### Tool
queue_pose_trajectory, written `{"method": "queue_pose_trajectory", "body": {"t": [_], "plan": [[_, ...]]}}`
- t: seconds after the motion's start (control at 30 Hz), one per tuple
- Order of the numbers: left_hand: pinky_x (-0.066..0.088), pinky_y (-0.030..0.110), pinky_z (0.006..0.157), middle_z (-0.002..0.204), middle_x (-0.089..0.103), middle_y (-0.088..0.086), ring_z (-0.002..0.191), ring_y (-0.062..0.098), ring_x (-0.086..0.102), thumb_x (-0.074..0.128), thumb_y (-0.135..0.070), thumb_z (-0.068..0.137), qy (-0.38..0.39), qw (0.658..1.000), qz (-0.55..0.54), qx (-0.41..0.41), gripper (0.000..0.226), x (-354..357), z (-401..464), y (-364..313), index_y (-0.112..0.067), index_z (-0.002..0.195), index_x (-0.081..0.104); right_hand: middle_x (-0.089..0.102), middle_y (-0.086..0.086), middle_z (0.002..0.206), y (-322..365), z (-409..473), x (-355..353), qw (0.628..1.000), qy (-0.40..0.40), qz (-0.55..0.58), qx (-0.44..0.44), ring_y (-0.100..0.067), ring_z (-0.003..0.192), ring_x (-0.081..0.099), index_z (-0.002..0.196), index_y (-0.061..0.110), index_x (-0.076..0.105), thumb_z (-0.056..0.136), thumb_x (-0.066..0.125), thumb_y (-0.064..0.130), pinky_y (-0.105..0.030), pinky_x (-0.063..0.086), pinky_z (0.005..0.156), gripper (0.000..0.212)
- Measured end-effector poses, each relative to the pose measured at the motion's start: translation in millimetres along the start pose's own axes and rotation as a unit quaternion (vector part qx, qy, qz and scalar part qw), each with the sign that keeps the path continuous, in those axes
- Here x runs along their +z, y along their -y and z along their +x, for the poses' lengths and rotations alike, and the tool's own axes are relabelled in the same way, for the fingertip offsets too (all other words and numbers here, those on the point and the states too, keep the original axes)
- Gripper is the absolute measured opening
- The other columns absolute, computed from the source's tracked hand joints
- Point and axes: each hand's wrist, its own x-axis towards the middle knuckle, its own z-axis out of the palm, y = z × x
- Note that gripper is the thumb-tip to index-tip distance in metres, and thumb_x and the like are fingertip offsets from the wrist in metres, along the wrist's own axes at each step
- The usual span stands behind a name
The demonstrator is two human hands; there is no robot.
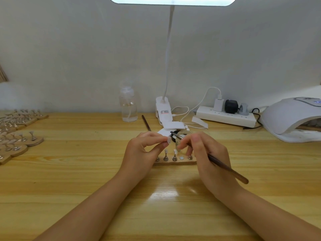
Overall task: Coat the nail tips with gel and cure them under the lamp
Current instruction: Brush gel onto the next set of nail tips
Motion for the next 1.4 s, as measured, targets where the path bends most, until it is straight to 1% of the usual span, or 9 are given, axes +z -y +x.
{"method": "queue_pose_trajectory", "body": {"t": [0.13, 0.3, 0.47, 0.73, 0.87, 1.03, 1.17, 1.33, 1.4], "plan": [[0.041, 0.008, 0.078, 0.084, 0.067, -0.008, 0.088, 0.008, 0.059, 0.069, -0.003, 0.075, 0.002, 1.0, 0.001, -0.006, 0.029, 0.2, -0.4, 0.5, -0.031, 0.085, 0.068, 0.063, -0.005, 0.057, -1.7, -1.4, -0.4, 0.998, -0.01, 0.056, 0.018, -0.002, 0.054, 0.059, 0.062, 0.018, 0.061, 0.088, 0.037, 0.04, -0.012, 0.045, 0.055, 0.041], [0.039, 0.008, 0.071, 0.081, 0.066, -0.009, 0.08, 0.004, 0.055, 0.069, -0.004, 0.075, 0.002, 1.0, 0.006, -0.001, 0.032, 1.0, 0.7, 0.5, -0.035, 0.082, 0.067, 0.064, 0.008, 0.065, -1.9, 0.9, -0.3, 1.0, -0.005, 0.001, -0.013, 0.001, 0.066, 0.06, 0.073, 0.024, 0.061, 0.088, 0.034, 0.038, -0.009, 0.044, 0.06, 0.034], [0.04, 0.01, 0.068, 0.081, 0.067, -0.008, 0.081, 0.01, 0.056, 0.069, -0.005, 0.075, 0.001, 1.0, 0.012, 0.003, 0.034, 1.0, 0.5, 0.1, -0.038, 0.081, 0.066, 0.062, 0.0, 0.055, -2.1, -1.4, -0.9, 0.999, -0.023, 0.042, -0.007, -0.002, 0.056, 0.06, 0.064, 0.021, 0.061, 0.087, 0.035, 0.038, -0.013, 0.047, 0.057, 0.039], [0.038, 0.007, 0.071, 0.081, 0.066, -0.008, 0.083, 0.002, 0.054, 0.069, -0.005, 0.076, 0.008, 1.0, 0.014, -0.005, 0.035, 0.9, -0.1, -3.3, -0.04, 0.08, 0.065, 0.063, -0.002, 0.054, -3.4, 0.0, -1.3, 0.999, -0.023, 0.035, -0.001, -0.003, 0.053, 0.06, 0.062, 0.022, 0.062, 0.087, 0.035, 0.041, -0.014, 0.046, 0.056, 0.041], [0.038, 0.007, 0.072, 0.081, 0.065, -0.007, 0.084, 0.004, 0.055, 0.069, -0.006, 0.076, 0.01, 1.0, 0.013, -0.011, 0.032, -0.1, -1.1, -4.3, -0.037, 0.081, 0.065, 0.063, 0.009, 0.062, -3.2, 3.3, -0.6, 0.999, -0.015, -0.016, -0.032, 0.002, 0.061, 0.06, 0.072, 0.028, 0.06, 0.089, 0.036, 0.037, -0.008, 0.044, 0.059, 0.031], [0.038, 0.006, 0.077, 0.078, 0.064, -0.009, 0.086, 0.003, 0.055, 0.07, -0.008, 0.075, 0.013, 1.0, 0.017, -0.021, 0.027, 0.0, -1.2, -6.2, -0.034, 0.079, 0.068, 0.061, -0.004, 0.051, -4.1, 1.5, -2.0, 0.999, -0.034, 0.041, -0.006, -0.005, 0.05, 0.058, 0.058, 0.021, 0.062, 0.086, 0.035, 0.042, -0.016, 0.045, 0.054, 0.044], [0.038, 0.007, 0.073, 0.079, 0.065, -0.008, 0.084, 0.004, 0.054, 0.071, -0.007, 0.074, 0.013, 1.0, 0.017, -0.02, 0.03, -0.5, -1.3, -6.2, -0.036, 0.078, 0.066, 0.062, 0.008, 0.059, -3.6, 3.8, -1.2, 0.999, -0.014, -0.004, -0.034, 0.003, 0.06, 0.059, 0.069, 0.025, 0.061, 0.089, 0.035, 0.037, -0.007, 0.041, 0.059, 0.035], [0.039, 0.009, 0.074, 0.081, 0.066, -0.004, 0.085, 0.009, 0.056, 0.072, -0.007, 0.073, 0.016, 0.999, 0.015, -0.024, 0.021, -0.1, -1.1, -5.4, -0.026, 0.082, 0.071, 0.059, -0.005, 0.049, -4.8, 1.7, -0.3, 0.999, -0.023, 0.031, -0.015, -0.003, 0.048, 0.056, 0.057, 0.022, 0.06, 0.087, 0.035, 0.04, -0.009, 0.041, 0.053, 0.044], [0.038, 0.009, 0.072, 0.081, 0.066, -0.004, 0.084, 0.008, 0.055, 0.072, -0.007, 0.073, 0.016, 1.0, 0.014, -0.023, 0.021, -0.3, -1.0, -5.3, -0.026, 0.082, 0.07, 0.058, 0.005, 0.05, -4.6, 2.8, -0.2, 0.999, -0.027, 0.004, -0.039, 0.002, 0.052, 0.056, 0.063, 0.024, 0.06, 0.09, 0.034, 0.036, -0.007, 0.04, 0.055, 0.04]]}}
